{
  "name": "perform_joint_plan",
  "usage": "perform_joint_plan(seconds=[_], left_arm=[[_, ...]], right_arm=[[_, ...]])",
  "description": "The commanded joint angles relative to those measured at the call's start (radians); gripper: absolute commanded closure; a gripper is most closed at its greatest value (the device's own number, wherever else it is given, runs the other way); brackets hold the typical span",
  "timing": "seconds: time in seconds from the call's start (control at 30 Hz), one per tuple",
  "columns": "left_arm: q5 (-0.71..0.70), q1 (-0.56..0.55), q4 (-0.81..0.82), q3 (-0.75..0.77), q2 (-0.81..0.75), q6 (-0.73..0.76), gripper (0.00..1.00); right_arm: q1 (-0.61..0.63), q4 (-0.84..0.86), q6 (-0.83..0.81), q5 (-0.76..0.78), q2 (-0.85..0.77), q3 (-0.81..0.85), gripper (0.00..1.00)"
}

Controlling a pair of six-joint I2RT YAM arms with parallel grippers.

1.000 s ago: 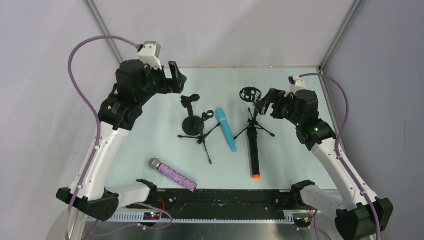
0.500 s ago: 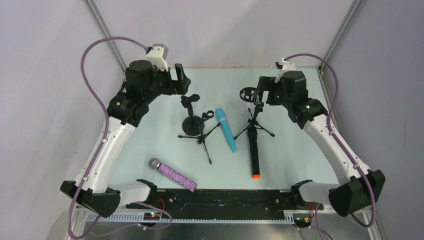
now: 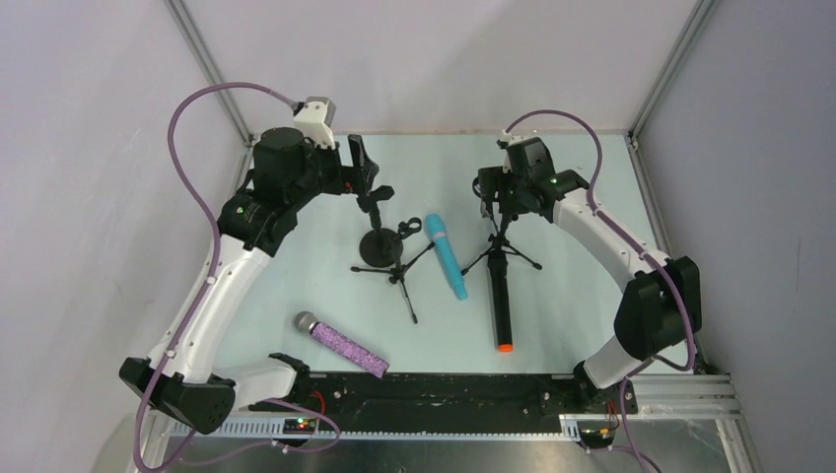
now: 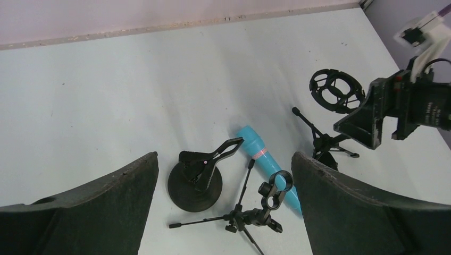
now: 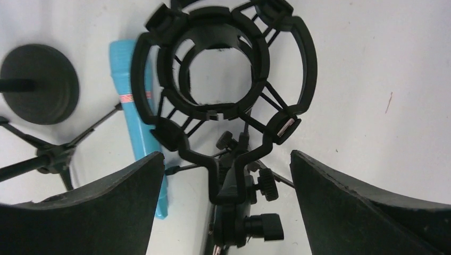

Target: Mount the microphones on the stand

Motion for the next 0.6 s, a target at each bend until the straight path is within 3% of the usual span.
perform_joint_plan(seconds=[0.0,0.23,0.43,0.57], left_arm=[[0.000,-0.005,0.041,-0.005,-0.030,0.033,0.02],[-0.030,-0.005,0.041,-0.015,-0.034,0.044,0.02],[-0.055,-0.005,0.040,-0.019,-0.044,0.053,0.02],[-0.055,-0.005,0.042,-0.021,-0.046,0.054,0.02]], right_arm=[[0.004,-0.025,-0.022,0.040,0.027,0.058,0.10],[-0.001,-0.010,-0.009,0.016,0.067,0.058,0.33],[-0.017,-0.010,0.000,0.070,0.065,0.058,0.63],[-0.031,-0.004,0.002,0.089,0.055,0.058,0.68]])
